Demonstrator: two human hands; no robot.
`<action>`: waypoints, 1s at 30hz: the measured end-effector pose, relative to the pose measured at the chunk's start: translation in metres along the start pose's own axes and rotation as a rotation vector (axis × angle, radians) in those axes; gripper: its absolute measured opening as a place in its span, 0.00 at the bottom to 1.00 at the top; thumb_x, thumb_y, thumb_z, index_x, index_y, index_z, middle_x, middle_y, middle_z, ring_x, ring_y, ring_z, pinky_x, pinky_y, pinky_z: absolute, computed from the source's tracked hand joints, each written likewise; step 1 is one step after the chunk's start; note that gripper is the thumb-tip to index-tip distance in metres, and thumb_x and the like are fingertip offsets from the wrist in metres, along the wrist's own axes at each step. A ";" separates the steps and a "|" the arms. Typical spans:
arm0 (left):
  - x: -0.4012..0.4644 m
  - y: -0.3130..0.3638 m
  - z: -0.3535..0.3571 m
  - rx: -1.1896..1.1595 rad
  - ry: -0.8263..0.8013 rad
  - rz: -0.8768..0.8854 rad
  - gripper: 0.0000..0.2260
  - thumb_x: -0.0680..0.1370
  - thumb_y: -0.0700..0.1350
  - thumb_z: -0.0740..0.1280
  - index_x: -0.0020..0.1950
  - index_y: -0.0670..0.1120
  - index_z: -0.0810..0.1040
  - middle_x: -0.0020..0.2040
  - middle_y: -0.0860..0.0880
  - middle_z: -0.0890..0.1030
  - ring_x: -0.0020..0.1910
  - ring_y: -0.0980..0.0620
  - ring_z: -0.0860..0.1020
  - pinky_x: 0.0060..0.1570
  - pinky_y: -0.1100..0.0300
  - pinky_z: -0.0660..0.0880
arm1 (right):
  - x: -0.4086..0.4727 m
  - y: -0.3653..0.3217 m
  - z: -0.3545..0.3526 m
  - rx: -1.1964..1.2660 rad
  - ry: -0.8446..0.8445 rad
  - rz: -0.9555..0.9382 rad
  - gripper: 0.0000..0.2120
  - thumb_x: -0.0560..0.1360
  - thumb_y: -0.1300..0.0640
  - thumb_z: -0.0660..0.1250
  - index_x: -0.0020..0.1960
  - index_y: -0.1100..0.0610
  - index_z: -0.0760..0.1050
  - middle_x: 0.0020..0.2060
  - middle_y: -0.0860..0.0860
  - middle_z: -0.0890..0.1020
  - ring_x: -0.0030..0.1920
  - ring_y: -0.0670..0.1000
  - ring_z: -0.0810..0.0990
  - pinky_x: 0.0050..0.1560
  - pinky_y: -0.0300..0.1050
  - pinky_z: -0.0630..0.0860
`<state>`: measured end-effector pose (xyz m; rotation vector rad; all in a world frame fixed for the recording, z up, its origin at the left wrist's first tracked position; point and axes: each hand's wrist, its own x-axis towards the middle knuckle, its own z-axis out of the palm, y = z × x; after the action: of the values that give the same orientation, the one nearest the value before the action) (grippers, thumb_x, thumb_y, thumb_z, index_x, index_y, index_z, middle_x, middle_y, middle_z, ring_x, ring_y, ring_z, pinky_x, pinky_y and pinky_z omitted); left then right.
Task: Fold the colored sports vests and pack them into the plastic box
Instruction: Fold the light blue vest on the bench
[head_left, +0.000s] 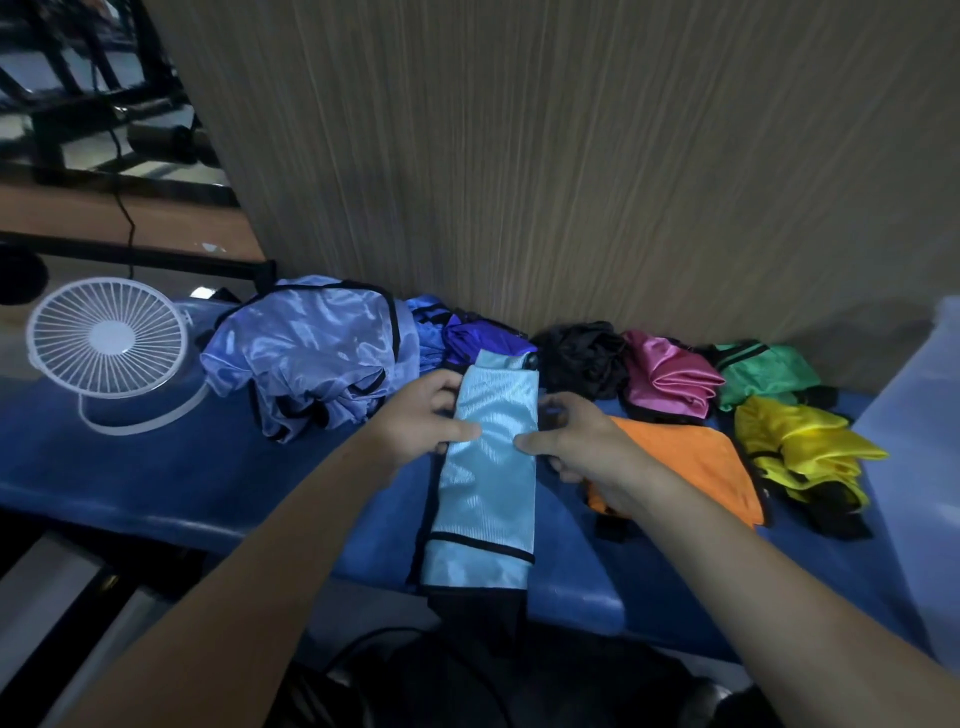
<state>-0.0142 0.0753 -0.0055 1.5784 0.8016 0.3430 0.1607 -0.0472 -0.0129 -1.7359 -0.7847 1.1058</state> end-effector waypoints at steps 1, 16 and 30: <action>0.001 -0.001 0.000 -0.019 0.012 0.016 0.17 0.76 0.34 0.73 0.61 0.47 0.76 0.53 0.47 0.85 0.55 0.43 0.83 0.54 0.47 0.79 | 0.000 0.000 -0.001 -0.005 -0.035 0.020 0.20 0.73 0.61 0.74 0.62 0.58 0.73 0.35 0.54 0.72 0.28 0.47 0.64 0.25 0.41 0.57; -0.003 -0.020 -0.011 0.048 -0.077 0.055 0.27 0.73 0.37 0.76 0.68 0.53 0.74 0.53 0.45 0.85 0.48 0.45 0.84 0.49 0.56 0.81 | -0.004 0.000 0.004 0.078 -0.090 -0.069 0.15 0.74 0.70 0.70 0.60 0.62 0.75 0.46 0.65 0.84 0.26 0.52 0.77 0.23 0.43 0.75; -0.004 -0.029 -0.003 -0.050 0.045 0.080 0.14 0.78 0.35 0.70 0.60 0.50 0.78 0.52 0.48 0.84 0.33 0.47 0.81 0.27 0.58 0.72 | -0.002 -0.002 0.002 0.152 -0.071 -0.179 0.17 0.75 0.73 0.67 0.60 0.59 0.76 0.49 0.62 0.82 0.28 0.54 0.80 0.27 0.45 0.78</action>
<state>-0.0275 0.0739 -0.0317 1.5631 0.7604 0.4546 0.1580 -0.0472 -0.0104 -1.4774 -0.8592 1.0811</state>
